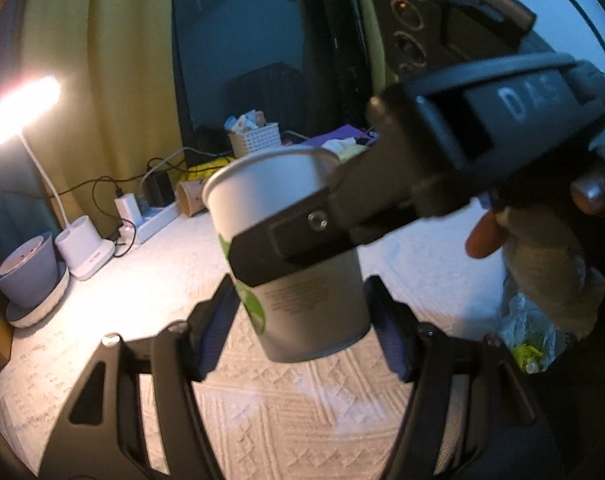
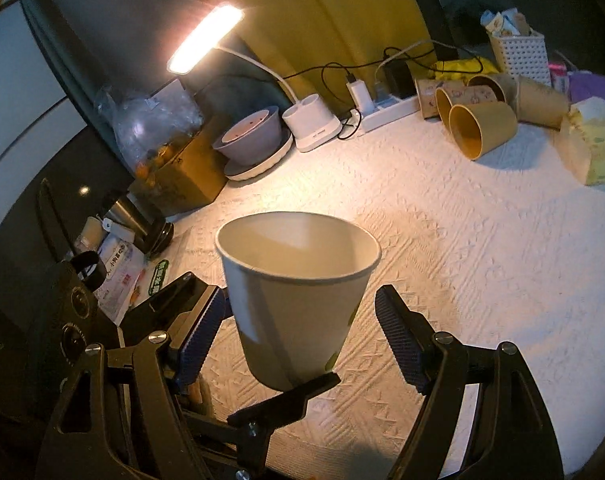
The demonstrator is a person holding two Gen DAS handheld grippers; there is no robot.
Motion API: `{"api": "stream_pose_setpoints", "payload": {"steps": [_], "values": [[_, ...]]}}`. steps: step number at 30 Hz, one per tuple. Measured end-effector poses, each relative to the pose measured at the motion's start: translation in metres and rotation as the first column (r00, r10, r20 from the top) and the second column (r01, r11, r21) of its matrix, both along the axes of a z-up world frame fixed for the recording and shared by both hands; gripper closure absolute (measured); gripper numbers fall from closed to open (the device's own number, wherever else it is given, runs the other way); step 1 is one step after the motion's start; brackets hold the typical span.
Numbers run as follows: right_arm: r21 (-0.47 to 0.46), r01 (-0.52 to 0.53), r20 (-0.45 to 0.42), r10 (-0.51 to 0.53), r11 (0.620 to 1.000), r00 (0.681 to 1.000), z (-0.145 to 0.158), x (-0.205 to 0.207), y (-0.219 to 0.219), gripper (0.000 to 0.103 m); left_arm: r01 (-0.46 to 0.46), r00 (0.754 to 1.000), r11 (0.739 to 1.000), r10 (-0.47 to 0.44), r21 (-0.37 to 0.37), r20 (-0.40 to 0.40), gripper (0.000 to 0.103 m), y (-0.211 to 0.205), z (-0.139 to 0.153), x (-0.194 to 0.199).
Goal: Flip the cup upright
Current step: 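Grasp the upright cup with the right tool while the left tool releases it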
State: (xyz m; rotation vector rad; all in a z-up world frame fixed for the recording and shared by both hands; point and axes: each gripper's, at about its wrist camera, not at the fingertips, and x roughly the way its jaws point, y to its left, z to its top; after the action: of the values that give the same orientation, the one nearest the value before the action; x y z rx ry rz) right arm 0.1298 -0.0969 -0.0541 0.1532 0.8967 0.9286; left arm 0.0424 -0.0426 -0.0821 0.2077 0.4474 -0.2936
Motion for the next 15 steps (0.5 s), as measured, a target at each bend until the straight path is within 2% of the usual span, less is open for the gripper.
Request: {"api": "stream_pose_setpoints", "payload": {"steps": [3, 5, 15], "values": [[0.007, -0.015, -0.012, 0.015, 1.0, 1.0, -0.001, 0.002, 0.0, 0.024, 0.011, 1.0, 1.0, -0.011, 0.009, -0.003, 0.038, -0.001, 0.0, 0.003], [0.009, -0.019, -0.018, 0.019, 1.0, 1.0, -0.002, 0.004, 0.0, 0.038, 0.013, 1.0, 1.0, -0.013, 0.013, -0.012, 0.038, -0.002, -0.001, 0.005], [0.034, -0.032, -0.062, 0.034, 0.999, 0.998, -0.011, 0.015, -0.007, 0.038, 0.004, 0.998, 0.999, -0.001, 0.042, -0.059, 0.037, -0.006, 0.0, 0.015]]}}
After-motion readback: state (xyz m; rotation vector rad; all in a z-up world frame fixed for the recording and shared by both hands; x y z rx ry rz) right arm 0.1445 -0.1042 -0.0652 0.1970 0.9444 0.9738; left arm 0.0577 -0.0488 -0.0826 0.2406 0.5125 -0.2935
